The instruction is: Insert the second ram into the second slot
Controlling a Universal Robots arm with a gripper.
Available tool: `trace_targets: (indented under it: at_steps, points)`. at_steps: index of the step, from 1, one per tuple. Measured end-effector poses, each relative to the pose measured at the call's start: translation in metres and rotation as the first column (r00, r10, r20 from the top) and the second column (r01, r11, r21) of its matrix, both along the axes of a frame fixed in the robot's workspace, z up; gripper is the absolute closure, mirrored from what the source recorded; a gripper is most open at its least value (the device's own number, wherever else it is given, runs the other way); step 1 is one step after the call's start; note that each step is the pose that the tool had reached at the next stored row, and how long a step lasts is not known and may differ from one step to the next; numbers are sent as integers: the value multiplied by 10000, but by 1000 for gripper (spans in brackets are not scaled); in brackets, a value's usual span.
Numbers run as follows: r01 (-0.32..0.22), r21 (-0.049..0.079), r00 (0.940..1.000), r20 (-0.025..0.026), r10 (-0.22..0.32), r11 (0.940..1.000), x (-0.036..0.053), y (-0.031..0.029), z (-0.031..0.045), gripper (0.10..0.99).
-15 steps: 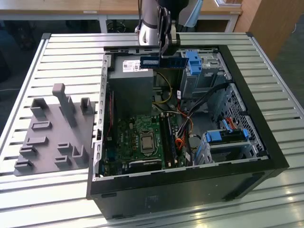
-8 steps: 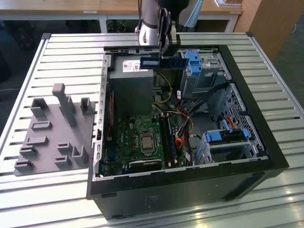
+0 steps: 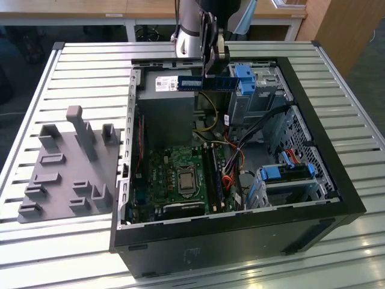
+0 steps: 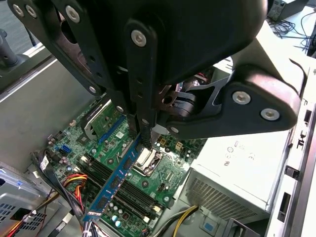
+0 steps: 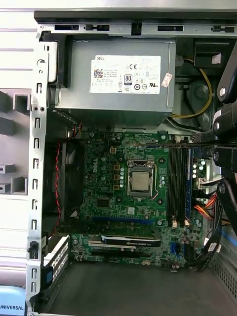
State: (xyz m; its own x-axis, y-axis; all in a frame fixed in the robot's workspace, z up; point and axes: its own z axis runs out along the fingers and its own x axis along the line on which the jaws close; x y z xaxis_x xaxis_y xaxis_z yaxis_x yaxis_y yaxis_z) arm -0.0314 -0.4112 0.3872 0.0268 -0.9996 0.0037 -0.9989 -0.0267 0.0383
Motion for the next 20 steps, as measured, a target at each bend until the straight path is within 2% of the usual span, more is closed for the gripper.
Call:
trace_targets:
  at_steps: [6, 20]
  points:
    - [0, -10, 10000, 1, 0, 10000, 0, -9, 0, 949]
    - [1, -11, 10000, 0, -1, 10000, 0, -133, -2, 949]
